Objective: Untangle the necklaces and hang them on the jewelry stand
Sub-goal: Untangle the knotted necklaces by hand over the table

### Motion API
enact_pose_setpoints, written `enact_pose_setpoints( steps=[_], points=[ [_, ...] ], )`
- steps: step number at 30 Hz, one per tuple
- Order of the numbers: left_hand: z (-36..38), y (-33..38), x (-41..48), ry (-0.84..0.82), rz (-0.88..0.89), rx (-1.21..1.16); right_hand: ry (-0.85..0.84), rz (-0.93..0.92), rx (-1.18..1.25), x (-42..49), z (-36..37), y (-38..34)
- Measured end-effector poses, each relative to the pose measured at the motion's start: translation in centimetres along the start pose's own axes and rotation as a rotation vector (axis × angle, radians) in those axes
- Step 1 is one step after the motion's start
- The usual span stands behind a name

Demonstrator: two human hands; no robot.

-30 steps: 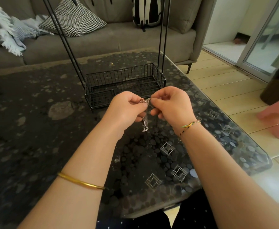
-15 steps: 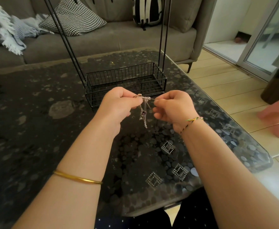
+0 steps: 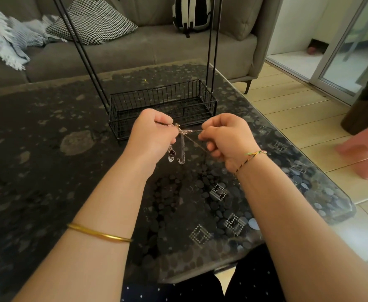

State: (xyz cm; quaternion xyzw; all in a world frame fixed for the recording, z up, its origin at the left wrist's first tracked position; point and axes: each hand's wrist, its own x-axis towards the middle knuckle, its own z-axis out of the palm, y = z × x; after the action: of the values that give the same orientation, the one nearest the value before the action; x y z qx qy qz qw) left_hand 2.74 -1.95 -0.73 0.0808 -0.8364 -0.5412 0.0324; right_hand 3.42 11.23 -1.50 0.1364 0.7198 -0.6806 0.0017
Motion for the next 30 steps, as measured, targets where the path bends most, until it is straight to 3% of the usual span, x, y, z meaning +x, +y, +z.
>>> enact_pose_setpoints(
  steps=[6,9,15,18,22,30],
  points=[
    [0.3,-0.2,-0.5,-0.042,0.16,0.35,0.06,-0.127,-0.193,0.3,-0.2,0.4],
    [0.3,0.0,-0.5,-0.031,0.198,0.412,0.099,-0.195,-0.338,0.7,-0.2,0.5],
    [0.3,0.4,-0.4,-0.114,-0.12,-0.014,-0.019,-0.186,-0.428,0.9,-0.2,0.6],
    [0.3,0.6,-0.3,-0.112,-0.191,-0.132,-0.104,-0.139,-0.532,1.3,0.0,0.4],
    [-0.1,0.6,-0.1,-0.077,-0.24,-0.32,-0.029,-0.193,-0.495,1.2,0.0,0.9],
    [0.3,0.5,0.1,-0.037,-0.194,-0.225,-0.123,-0.197,-0.493,0.8,0.2,1.0]
  ],
)
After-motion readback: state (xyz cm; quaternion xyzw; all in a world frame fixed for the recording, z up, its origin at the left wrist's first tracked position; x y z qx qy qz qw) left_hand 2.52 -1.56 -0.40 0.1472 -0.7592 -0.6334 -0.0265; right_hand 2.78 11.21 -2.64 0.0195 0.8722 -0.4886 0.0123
